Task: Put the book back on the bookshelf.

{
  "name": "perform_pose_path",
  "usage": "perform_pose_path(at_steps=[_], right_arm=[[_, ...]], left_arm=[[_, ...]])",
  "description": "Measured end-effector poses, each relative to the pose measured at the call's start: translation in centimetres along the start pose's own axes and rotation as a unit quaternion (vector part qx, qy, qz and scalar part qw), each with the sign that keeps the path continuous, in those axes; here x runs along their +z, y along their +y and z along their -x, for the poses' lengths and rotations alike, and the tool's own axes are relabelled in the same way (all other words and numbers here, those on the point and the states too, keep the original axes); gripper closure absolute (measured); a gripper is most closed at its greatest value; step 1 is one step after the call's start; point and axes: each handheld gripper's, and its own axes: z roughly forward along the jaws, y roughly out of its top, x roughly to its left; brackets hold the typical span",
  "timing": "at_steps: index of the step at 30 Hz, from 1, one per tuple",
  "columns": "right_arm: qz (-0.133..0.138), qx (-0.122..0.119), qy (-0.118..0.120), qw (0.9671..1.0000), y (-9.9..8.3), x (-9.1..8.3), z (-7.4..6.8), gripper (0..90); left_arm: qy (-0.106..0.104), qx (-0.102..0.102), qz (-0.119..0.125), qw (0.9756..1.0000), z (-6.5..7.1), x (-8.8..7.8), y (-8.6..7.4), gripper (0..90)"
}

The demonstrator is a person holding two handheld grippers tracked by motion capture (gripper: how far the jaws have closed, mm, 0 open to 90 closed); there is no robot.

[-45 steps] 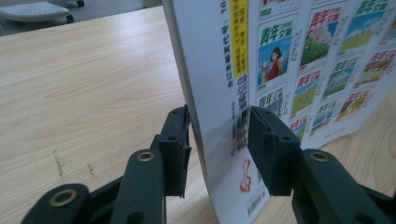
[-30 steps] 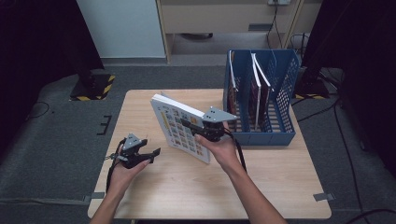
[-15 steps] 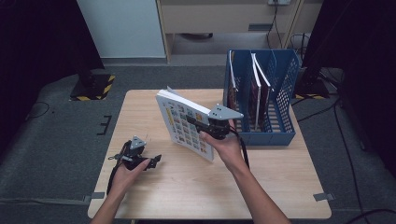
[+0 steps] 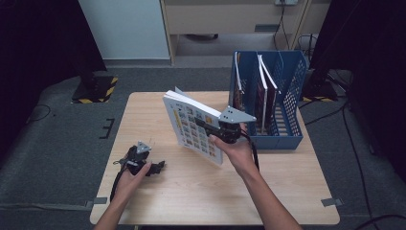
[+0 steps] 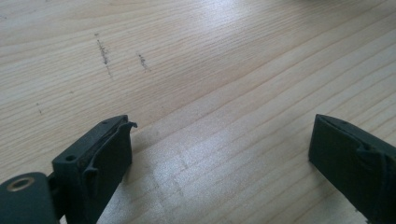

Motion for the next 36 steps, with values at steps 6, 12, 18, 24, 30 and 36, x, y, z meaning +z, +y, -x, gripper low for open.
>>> perform_pose_path(at_steps=[6, 12, 18, 24, 30, 36], right_arm=[[0.002, -0.002, -0.001, 1.0000, 0.2, -0.6, 0.1, 74.0], [0.003, -0.002, -0.002, 1.0000, 0.2, -1.3, 0.2, 74.0], [0.003, -0.005, -0.002, 1.0000, 0.3, -1.8, 0.3, 74.0], [0.001, -0.004, -0.002, 1.0000, 0.3, -2.3, 0.4, 74.0], [0.002, -0.003, -0.005, 1.0000, 0.1, -2.9, 0.6, 74.0], [0.001, -0.004, -0.007, 1.0000, 0.1, -3.6, 0.8, 74.0]], left_arm=[[0.000, -0.001, 0.003, 1.0000, -0.1, 0.1, -0.1, 3.2], [-0.001, 0.000, 0.007, 1.0000, -0.1, 0.1, -0.2, 2.4], [-0.002, 0.000, 0.007, 1.0000, 0.0, 0.2, -0.2, 2.0], [-0.002, 0.001, 0.007, 1.0000, 0.0, 0.2, -0.2, 1.7], [-0.002, 0.001, 0.006, 1.0000, 0.0, 0.2, -0.2, 1.2], [-0.002, 0.002, 0.005, 1.0000, 0.0, 0.2, -0.2, 1.0]])
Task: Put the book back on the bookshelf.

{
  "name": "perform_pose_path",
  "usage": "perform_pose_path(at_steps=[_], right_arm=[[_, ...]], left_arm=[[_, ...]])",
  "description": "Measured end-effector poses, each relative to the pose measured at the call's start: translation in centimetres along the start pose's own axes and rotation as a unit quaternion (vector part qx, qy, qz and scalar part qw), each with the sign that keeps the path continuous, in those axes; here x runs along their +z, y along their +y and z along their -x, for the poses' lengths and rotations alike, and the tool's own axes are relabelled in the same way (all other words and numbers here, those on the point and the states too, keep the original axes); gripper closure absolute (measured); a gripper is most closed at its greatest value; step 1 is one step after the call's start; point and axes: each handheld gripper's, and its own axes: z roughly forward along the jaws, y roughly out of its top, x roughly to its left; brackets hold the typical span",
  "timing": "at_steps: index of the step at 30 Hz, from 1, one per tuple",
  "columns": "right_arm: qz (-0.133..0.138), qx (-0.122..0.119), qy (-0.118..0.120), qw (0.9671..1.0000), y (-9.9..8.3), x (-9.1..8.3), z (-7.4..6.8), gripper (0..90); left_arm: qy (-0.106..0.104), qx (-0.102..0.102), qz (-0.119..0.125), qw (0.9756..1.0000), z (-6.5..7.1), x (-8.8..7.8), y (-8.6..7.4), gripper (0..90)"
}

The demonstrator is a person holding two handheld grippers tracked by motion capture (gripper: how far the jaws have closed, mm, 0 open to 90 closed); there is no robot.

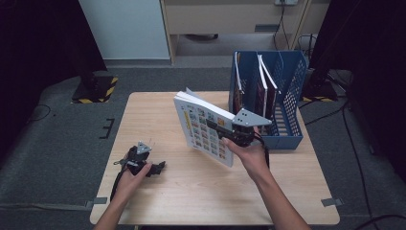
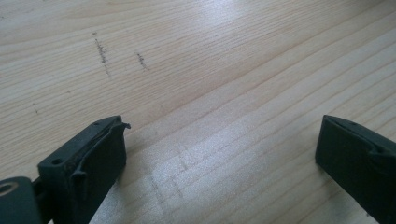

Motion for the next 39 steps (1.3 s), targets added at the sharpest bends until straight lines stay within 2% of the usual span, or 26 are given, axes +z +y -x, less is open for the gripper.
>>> perform_pose_path(at_steps=[19, 39], right_arm=[[0.001, 0.005, -0.011, 0.9999, -0.5, -3.0, 0.8, 74.0], [0.004, 0.010, -0.020, 0.9997, -1.2, -5.3, 1.2, 74.0]], left_arm=[[0.000, 0.000, -0.001, 1.0000, 0.0, 0.0, 0.0, 0.7], [0.000, 0.000, -0.001, 1.0000, 0.0, 0.0, 0.0, 0.5]])
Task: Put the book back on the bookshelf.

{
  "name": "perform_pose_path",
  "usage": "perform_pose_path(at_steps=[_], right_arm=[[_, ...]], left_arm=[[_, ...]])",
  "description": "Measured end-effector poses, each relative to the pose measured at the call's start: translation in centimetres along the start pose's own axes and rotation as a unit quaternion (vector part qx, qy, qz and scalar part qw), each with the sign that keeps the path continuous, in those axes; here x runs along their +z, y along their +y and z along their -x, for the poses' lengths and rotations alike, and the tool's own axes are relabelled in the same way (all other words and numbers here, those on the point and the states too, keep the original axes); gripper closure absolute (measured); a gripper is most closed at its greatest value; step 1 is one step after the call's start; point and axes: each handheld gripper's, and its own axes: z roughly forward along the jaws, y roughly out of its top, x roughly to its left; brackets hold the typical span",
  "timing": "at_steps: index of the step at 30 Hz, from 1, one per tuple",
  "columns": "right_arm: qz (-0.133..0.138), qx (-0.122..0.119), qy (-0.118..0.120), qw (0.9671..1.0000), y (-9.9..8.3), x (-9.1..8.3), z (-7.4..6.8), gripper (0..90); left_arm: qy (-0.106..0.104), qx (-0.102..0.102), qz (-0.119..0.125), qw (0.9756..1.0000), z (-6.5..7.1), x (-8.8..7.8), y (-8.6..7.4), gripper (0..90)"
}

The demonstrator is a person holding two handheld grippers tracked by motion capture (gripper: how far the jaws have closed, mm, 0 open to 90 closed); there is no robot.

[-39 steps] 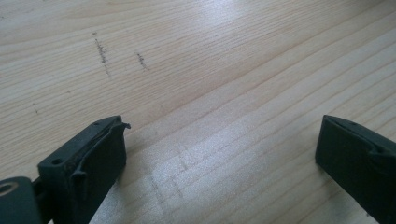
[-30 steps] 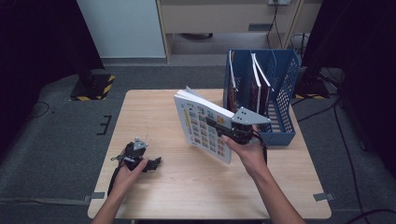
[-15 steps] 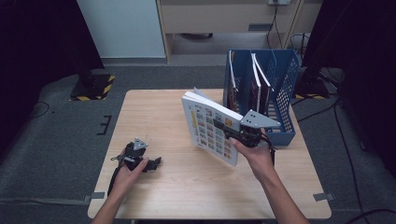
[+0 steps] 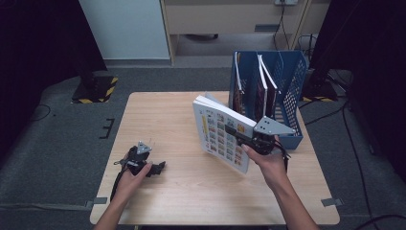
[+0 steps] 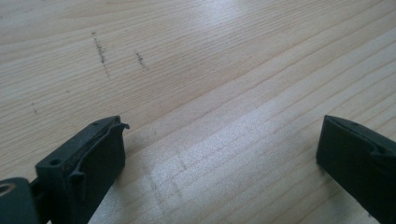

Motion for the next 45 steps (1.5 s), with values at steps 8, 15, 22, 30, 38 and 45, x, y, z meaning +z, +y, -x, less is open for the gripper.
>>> perform_pose_path(at_steps=[8, 15, 22, 30, 38, 45], right_arm=[[0.001, 0.002, -0.005, 1.0000, -0.1, -1.0, 0.3, 74.0], [0.002, 0.003, -0.011, 0.9999, -0.2, -2.0, 0.6, 74.0], [0.001, 0.006, -0.018, 0.9998, -0.5, -3.3, 1.0, 74.0], [0.003, 0.007, -0.024, 0.9997, -0.6, -4.1, 1.2, 74.0], [0.004, 0.008, -0.031, 0.9995, -0.7, -5.3, 1.5, 74.0], [0.006, 0.009, -0.038, 0.9992, -0.7, -5.9, 1.8, 74.0]], left_arm=[[0.000, 0.000, 0.000, 1.0000, 0.0, 0.0, 0.0, 0.3], [0.000, 0.000, 0.000, 1.0000, 0.0, 0.0, 0.0, 0.2], [0.000, 0.000, 0.000, 1.0000, 0.0, 0.0, 0.0, 0.0], [0.000, 0.000, 0.000, 1.0000, 0.0, 0.0, 0.0, 0.0], [0.001, -0.001, -0.001, 1.0000, 0.1, 0.0, 0.0, 0.0], [0.001, -0.001, 0.000, 1.0000, 0.1, 0.0, 0.0, 0.0]])
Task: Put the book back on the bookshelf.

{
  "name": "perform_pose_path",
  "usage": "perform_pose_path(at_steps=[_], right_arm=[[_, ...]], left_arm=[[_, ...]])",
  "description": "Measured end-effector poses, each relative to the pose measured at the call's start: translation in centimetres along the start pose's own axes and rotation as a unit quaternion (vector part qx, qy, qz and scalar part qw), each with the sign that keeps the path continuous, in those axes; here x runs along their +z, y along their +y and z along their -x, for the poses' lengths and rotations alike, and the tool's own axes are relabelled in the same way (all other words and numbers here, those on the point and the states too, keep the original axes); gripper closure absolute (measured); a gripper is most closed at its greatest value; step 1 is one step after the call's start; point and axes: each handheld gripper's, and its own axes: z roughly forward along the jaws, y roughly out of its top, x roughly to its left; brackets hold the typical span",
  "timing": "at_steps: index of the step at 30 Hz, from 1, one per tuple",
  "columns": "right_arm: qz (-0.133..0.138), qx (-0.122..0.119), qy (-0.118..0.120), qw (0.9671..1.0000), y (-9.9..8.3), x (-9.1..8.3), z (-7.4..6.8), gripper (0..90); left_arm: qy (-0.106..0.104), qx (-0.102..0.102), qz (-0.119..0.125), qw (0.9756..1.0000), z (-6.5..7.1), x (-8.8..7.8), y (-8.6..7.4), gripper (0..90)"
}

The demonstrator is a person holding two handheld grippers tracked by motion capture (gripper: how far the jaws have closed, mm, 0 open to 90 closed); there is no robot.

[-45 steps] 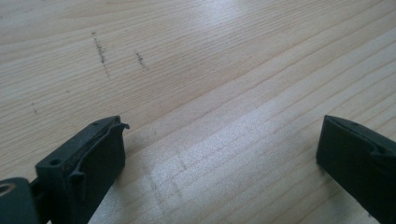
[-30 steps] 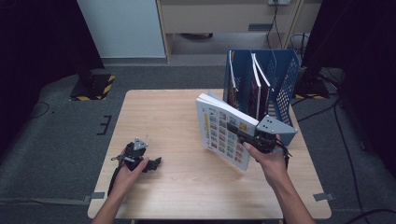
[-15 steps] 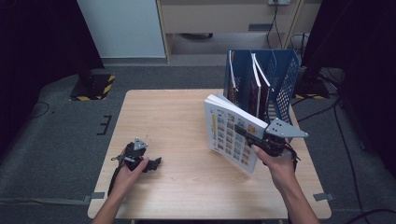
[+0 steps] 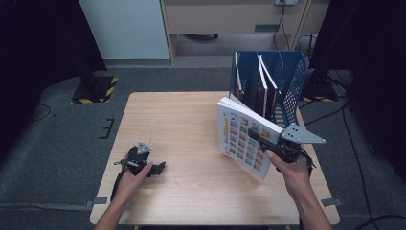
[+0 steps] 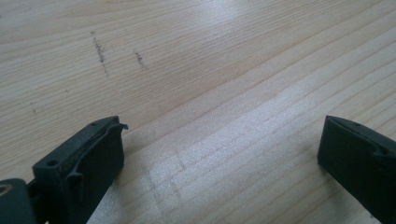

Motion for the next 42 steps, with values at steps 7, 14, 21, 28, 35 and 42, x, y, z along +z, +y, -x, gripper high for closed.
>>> perform_pose_path(at_steps=[7, 14, 21, 28, 35, 42], right_arm=[[0.000, 0.004, -0.007, 1.0000, -0.2, -0.7, 0.4, 74.0], [0.003, 0.005, -0.010, 0.9999, -0.3, -1.2, 0.6, 74.0], [0.004, 0.008, -0.014, 0.9999, -0.4, -1.8, 0.7, 74.0], [0.005, 0.005, -0.019, 0.9998, -0.3, -2.7, 0.9, 74.0], [0.007, 0.007, -0.025, 0.9996, -0.5, -3.7, 1.2, 74.0], [0.011, 0.011, -0.033, 0.9993, -0.6, -4.5, 1.5, 74.0]], left_arm=[[0.000, 0.000, 0.000, 1.0000, 0.0, 0.0, 0.0, 0.0], [0.000, 0.000, 0.000, 1.0000, 0.0, 0.0, 0.0, 0.0], [0.000, 0.000, 0.000, 1.0000, 0.0, 0.0, 0.0, 0.0], [0.002, -0.002, 0.000, 1.0000, 0.1, 0.0, 0.0, 0.0], [0.002, -0.003, 0.000, 1.0000, 0.1, 0.0, 0.0, 0.0], [0.002, -0.003, 0.000, 1.0000, 0.1, 0.0, 0.0, 0.0]])
